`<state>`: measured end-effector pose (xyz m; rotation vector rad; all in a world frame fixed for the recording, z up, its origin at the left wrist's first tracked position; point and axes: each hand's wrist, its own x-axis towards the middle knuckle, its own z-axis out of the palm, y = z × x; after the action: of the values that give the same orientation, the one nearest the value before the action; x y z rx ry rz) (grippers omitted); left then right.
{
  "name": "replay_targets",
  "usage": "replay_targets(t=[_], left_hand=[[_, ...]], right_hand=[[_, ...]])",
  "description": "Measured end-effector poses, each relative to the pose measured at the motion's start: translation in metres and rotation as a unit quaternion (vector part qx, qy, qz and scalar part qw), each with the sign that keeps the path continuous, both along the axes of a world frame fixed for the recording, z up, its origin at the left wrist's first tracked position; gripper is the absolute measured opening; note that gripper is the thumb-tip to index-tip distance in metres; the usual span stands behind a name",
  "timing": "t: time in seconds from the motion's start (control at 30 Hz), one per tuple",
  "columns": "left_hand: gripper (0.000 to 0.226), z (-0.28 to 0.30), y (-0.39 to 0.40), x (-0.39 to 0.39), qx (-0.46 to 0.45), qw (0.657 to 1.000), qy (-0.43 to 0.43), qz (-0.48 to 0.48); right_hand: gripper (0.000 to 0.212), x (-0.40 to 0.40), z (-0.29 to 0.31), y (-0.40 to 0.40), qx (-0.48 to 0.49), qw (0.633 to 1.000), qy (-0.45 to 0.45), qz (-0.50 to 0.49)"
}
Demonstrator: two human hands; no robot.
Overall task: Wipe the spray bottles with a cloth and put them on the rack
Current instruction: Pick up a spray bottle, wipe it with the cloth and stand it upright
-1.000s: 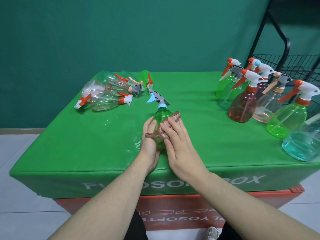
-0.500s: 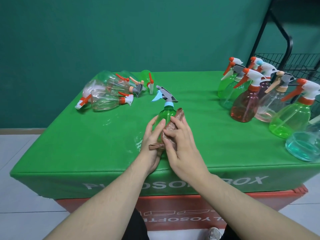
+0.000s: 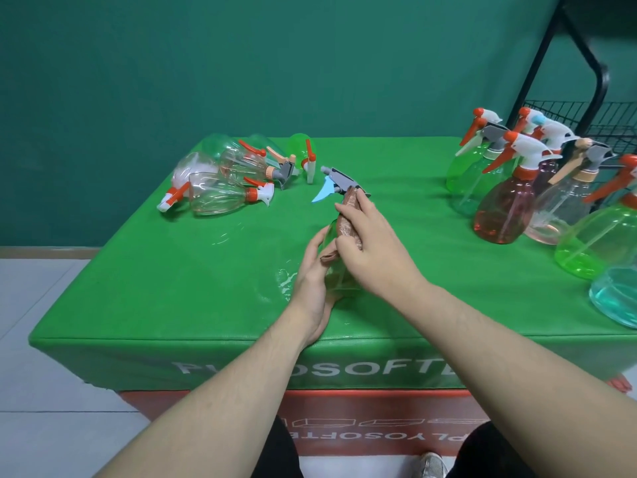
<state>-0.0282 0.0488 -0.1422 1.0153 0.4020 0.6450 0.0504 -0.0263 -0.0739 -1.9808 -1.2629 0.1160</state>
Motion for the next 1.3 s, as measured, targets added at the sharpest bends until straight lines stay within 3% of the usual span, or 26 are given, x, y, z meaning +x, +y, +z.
replay_targets(t=[0.13, 0.3, 0.53, 0.73, 1.0, 1.3], left_hand=[[0.066, 0.0, -0.001, 0.001, -0.015, 1.0, 0.006, 0.02], [0.043, 0.001, 0.001, 0.0, -0.053, 0.998, 0.004, 0.037], [0.049, 0.007, -0.004, -0.001, -0.072, 0.995, 0.02, 0.064], [0.072, 0.011, -0.008, -0.003, -0.038, 0.996, 0.011, 0.085], [0.073, 0.013, -0.008, -0.006, -0.047, 0.996, -0.009, 0.079], [0.042, 0.007, -0.003, -0.004, -0.028, 0.999, 0.018, 0.028]], right_hand=[[0.068, -0.003, -0.008, 0.0, 0.018, 1.0, -0.009, 0.003], [0.06, -0.013, -0.029, -0.012, 0.062, 0.994, -0.082, 0.027], [0.053, -0.017, -0.057, -0.032, 0.068, 0.981, -0.169, 0.068], [0.064, -0.018, -0.067, -0.052, 0.073, 0.977, -0.179, 0.091], [0.05, -0.027, -0.067, -0.053, 0.108, 0.981, -0.148, 0.069], [0.051, -0.013, -0.042, -0.024, 0.076, 0.983, -0.162, 0.029]])
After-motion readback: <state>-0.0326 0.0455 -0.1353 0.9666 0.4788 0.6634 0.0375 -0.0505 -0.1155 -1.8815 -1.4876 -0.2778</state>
